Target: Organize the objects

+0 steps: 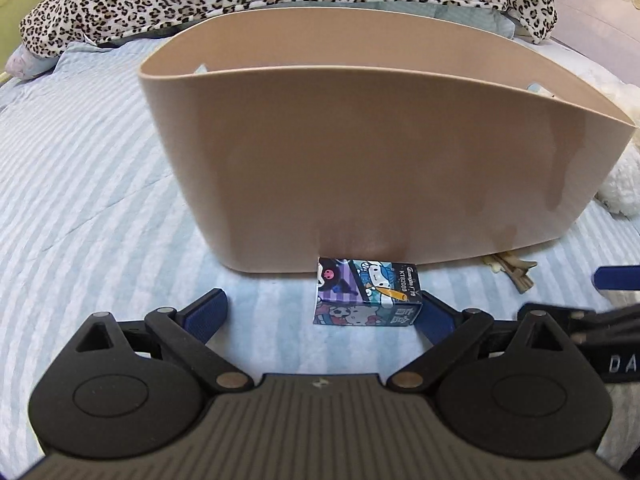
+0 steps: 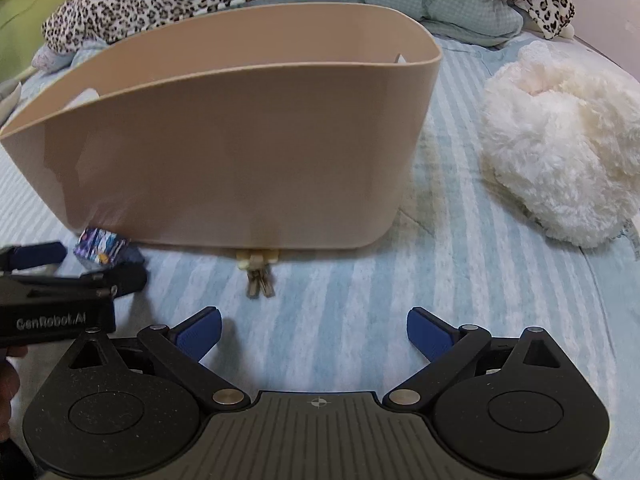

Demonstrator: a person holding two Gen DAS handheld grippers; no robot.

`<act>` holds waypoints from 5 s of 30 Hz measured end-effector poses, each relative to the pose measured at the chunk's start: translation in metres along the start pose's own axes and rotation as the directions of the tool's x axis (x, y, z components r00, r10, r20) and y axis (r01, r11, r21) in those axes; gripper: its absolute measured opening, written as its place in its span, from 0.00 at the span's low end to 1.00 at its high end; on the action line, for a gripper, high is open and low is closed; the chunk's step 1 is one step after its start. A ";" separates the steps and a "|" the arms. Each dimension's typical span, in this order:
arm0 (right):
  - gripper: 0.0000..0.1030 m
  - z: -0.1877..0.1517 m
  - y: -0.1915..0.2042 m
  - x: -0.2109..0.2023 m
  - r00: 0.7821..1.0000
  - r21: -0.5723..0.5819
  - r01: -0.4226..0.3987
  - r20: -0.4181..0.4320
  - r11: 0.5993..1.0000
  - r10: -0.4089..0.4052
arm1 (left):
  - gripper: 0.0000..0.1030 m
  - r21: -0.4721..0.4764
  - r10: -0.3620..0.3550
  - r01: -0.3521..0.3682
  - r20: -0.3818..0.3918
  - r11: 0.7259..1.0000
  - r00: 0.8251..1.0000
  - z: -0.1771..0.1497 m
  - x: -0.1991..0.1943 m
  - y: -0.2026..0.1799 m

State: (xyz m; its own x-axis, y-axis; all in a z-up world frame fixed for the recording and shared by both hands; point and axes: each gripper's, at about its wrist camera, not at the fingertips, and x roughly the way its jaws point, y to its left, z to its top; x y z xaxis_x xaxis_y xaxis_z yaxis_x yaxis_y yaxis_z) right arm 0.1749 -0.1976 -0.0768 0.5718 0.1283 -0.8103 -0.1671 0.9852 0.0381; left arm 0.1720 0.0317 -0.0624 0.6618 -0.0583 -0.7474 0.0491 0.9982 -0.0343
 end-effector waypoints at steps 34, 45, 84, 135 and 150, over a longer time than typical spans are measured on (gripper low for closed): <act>0.12 -0.021 0.023 -0.036 0.996 -0.103 -0.072 0.049 0.992 0.077 | 0.51 0.064 -0.010 0.008 0.041 0.998 0.999 -0.006 -0.047 0.000; 0.12 -0.013 0.025 -0.118 0.963 -0.104 -0.093 0.241 0.990 0.116 | 0.51 0.066 -0.049 0.040 0.134 0.997 0.990 0.006 -0.105 -0.006; 0.42 0.094 0.003 -0.038 0.980 -0.015 -0.068 0.189 0.998 0.069 | 0.55 0.132 0.078 -0.089 0.086 0.987 0.993 0.113 -0.008 -0.028; 0.98 -0.042 0.019 -0.226 0.962 -0.032 -0.070 0.263 0.997 0.076 | 0.93 0.039 -0.021 0.016 0.152 0.999 0.988 0.002 -0.235 -0.017; 0.98 -0.068 0.027 -0.247 0.962 -0.063 -0.089 0.252 0.994 0.102 | 0.93 0.045 -0.056 0.049 0.174 0.998 0.983 -0.020 -0.270 -0.023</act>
State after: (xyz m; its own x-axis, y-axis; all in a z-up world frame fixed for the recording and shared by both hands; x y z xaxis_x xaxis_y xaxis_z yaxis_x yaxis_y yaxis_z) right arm -0.0255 -0.2106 0.0843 0.7357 0.2524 -0.6285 -0.2671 0.9609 0.0732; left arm -0.0229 0.0251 0.1267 0.7780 -0.1156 -0.6176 0.1150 0.9925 -0.0411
